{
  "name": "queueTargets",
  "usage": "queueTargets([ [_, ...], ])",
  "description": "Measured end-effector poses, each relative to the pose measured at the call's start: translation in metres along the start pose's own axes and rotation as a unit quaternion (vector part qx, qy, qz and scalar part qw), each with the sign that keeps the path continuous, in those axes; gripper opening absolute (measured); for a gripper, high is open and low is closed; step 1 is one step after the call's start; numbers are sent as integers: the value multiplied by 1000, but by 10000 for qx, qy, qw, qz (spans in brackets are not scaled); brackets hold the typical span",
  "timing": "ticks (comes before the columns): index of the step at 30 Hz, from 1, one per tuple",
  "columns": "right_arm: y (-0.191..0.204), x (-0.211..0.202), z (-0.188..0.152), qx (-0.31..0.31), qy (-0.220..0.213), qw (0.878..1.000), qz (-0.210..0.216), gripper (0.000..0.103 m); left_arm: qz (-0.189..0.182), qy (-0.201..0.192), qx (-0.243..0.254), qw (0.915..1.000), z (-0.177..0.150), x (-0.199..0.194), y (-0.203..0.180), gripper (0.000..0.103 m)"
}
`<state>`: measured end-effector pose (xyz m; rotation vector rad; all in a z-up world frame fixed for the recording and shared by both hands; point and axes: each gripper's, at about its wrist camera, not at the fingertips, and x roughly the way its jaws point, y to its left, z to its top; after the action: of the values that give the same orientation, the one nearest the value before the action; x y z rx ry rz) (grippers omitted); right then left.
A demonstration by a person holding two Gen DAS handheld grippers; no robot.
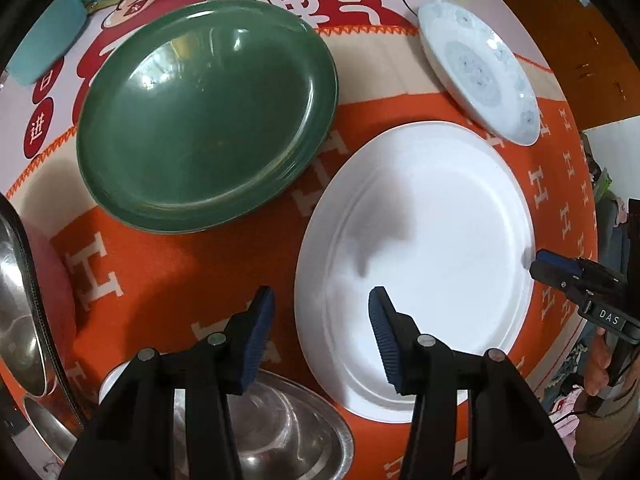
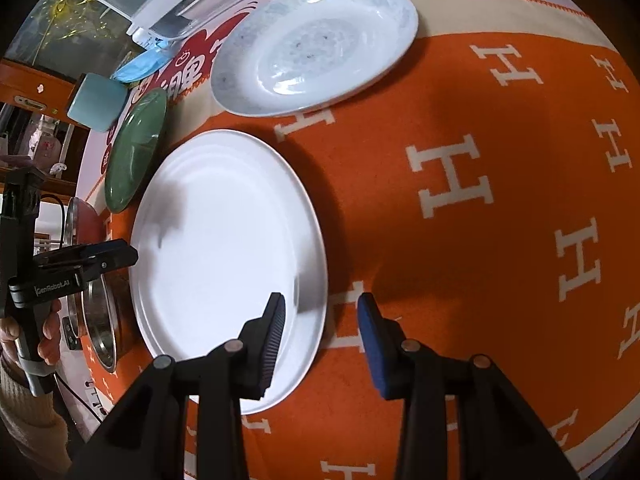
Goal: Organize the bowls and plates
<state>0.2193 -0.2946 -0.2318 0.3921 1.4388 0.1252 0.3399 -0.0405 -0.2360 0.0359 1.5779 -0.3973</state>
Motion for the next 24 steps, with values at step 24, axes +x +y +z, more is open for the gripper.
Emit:
queueTargets([
  [24,14,21,2,-152,206,9997,-45,21,334,335,537,9974,8,19,-11,22],
])
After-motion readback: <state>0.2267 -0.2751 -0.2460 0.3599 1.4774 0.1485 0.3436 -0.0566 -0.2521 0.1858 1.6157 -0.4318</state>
